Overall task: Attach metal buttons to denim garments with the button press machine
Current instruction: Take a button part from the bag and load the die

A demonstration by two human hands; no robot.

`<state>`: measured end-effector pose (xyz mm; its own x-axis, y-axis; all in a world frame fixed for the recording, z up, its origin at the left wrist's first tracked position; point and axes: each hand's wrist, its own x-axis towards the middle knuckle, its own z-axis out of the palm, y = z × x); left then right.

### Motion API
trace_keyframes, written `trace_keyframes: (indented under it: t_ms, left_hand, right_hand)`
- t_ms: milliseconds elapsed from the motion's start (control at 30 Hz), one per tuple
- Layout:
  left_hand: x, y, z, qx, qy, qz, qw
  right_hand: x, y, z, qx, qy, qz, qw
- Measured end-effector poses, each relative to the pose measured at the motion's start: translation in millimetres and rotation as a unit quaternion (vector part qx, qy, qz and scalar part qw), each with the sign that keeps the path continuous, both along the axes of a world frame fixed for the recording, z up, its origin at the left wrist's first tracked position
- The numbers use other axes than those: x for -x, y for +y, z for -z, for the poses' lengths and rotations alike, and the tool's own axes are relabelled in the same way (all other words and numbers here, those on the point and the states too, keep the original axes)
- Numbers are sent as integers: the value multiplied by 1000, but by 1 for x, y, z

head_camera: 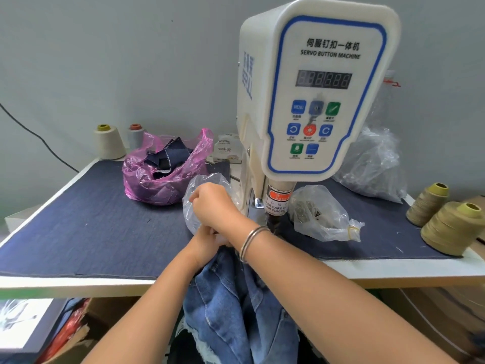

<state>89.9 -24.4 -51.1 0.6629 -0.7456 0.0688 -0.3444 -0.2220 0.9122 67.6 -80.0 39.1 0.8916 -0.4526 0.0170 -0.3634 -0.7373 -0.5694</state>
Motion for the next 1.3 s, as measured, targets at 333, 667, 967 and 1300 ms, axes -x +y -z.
trace_keyframes:
  t_ms: [333, 667, 967, 1300]
  left_hand:
    - [-5, -2, 3, 66, 139, 89, 984]
    - [-5, -1, 3, 30, 164, 127, 978]
    - [-7, -2, 5, 18, 156, 143, 977]
    - [-8, -2, 5, 8, 159, 160, 974]
  right_hand:
    - [-33, -30, 32, 238, 160, -46, 957]
    - [-38, -36, 45, 349, 136, -82, 923]
    - [-35, -38, 45, 389, 141, -114, 903]
    - [-34, -39, 47, 391, 124, -116, 905]
